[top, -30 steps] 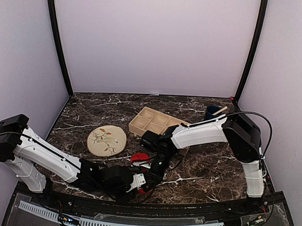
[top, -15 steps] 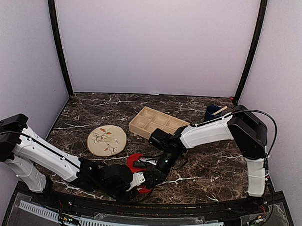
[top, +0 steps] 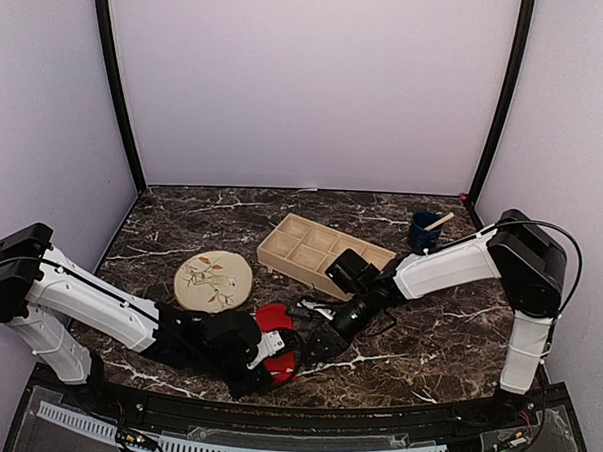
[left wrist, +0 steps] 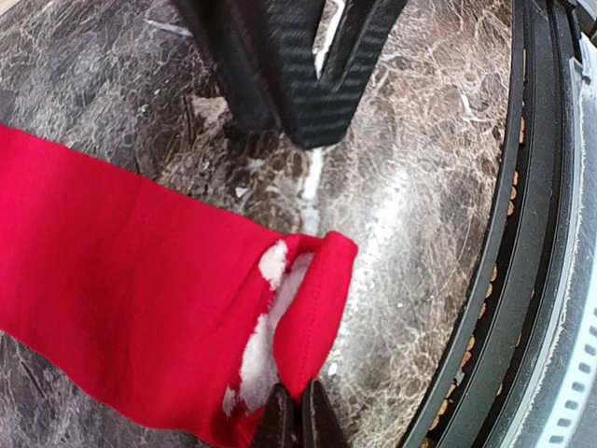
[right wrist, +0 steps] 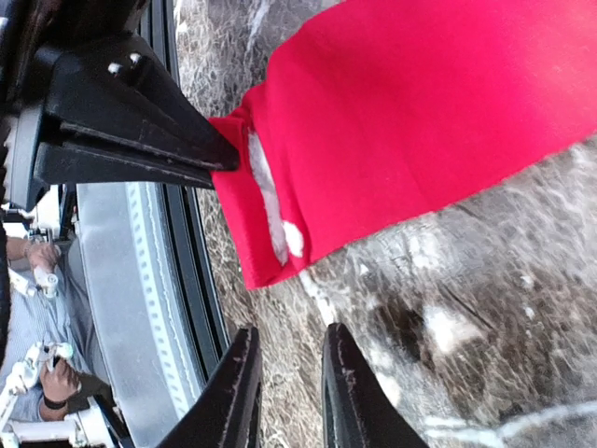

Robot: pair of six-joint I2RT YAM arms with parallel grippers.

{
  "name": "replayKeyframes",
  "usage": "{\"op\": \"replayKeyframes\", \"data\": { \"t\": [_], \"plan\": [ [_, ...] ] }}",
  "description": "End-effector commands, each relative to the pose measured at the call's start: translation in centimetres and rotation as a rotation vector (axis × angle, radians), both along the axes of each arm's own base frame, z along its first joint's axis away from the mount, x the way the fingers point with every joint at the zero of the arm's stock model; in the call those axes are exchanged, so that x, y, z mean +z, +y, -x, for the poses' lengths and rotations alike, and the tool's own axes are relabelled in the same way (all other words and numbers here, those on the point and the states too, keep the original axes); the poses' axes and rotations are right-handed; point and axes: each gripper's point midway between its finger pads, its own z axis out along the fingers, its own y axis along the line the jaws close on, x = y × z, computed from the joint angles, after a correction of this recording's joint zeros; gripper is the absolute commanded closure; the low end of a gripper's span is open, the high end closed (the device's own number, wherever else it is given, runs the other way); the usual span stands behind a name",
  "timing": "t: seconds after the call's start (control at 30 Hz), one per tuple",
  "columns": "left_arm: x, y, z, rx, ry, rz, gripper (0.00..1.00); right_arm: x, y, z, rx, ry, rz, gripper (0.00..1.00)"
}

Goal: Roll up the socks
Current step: Roll the sock at the center of the board.

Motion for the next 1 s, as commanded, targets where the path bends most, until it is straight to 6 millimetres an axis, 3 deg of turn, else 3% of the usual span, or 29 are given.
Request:
{"op": "replayKeyframes", "data": {
  "t": [0.0, 0.37, 0.77, 0.97],
  "plan": [
    [1.2, 0.0, 0.2, 0.002, 0.088, 0.025, 1.00, 1.6, 0.6, -1.4, -0.053, -0.078, -0.084, 0.78],
    [1.7, -0.9, 0.7, -0.054, 0.350, 0.077, 1.00, 1.6, -1.2, -3.0, -0.164, -0.319, -0.095, 0.79],
    [1.4, -0.2, 1.1, -0.059, 0.612, 0.129, 1.00, 1.0, -1.3, -1.3, -0.122, -0.698, -0.036, 0.78],
    [1.7, -0.1, 1.2, -0.067, 0.701, 0.161, 1.00, 3.5, -1.2, 0.4, -0.102, -0.826, -0.122, 0.75]
  ]
}}
